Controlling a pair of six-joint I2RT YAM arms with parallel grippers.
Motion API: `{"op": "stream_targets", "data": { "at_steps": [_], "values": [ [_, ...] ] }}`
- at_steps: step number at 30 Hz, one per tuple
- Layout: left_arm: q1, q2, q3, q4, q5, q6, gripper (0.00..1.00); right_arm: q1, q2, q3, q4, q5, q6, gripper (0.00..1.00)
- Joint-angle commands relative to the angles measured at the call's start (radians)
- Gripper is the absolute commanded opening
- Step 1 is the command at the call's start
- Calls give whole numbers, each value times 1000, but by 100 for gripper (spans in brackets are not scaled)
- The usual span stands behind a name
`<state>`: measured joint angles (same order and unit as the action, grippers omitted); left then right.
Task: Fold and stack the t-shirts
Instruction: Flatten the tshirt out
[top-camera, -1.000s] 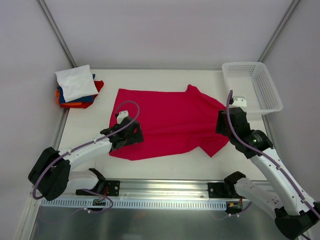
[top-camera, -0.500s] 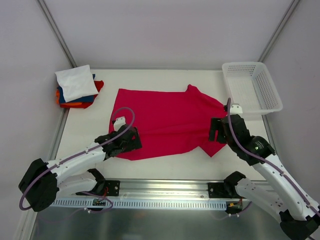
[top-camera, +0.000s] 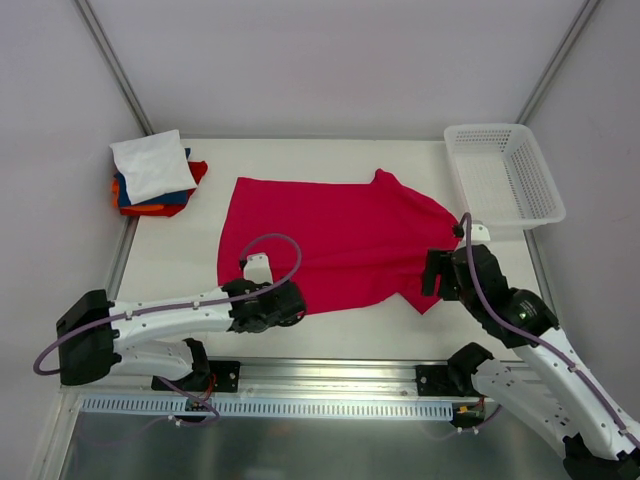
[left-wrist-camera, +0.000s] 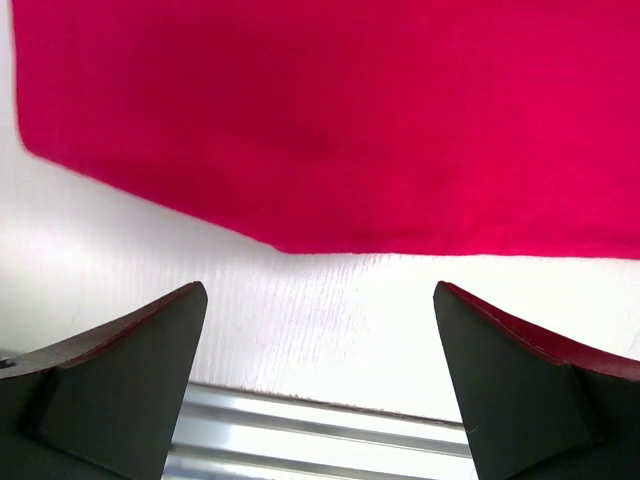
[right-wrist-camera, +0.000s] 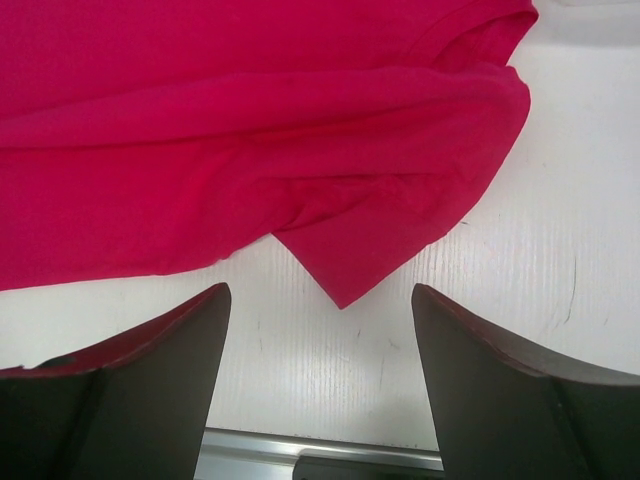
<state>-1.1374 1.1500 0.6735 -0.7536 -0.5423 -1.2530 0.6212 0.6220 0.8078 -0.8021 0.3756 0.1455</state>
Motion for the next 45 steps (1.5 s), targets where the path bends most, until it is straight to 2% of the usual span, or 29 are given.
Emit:
{"op": "stream_targets", "data": {
  "at_steps": [1, 17, 27, 35, 39, 45],
  "values": [
    [-59, 95, 98, -274, -119, -239, 99, 8, -22, -7, -23, -17, 2, 77],
    [-93, 209, -44, -264, -82, -517, 99, 8, -18, -73, 38, -58, 0, 77],
    [-176, 231, -109, -231, -251, -713, 99, 8, -82, -117, 75, -135, 37, 77],
    [-275, 143, -229, -231, -260, -963, 99, 8, -79, -145, 92, -161, 54, 77],
    [-277, 149, -259, -230, -275, -987, 99, 6, -65, -150, 106, -175, 55, 78],
    [-277, 175, -204, -233, -352, -947, 99, 8, -44, -145, 115, -190, 55, 77]
  ]
}}
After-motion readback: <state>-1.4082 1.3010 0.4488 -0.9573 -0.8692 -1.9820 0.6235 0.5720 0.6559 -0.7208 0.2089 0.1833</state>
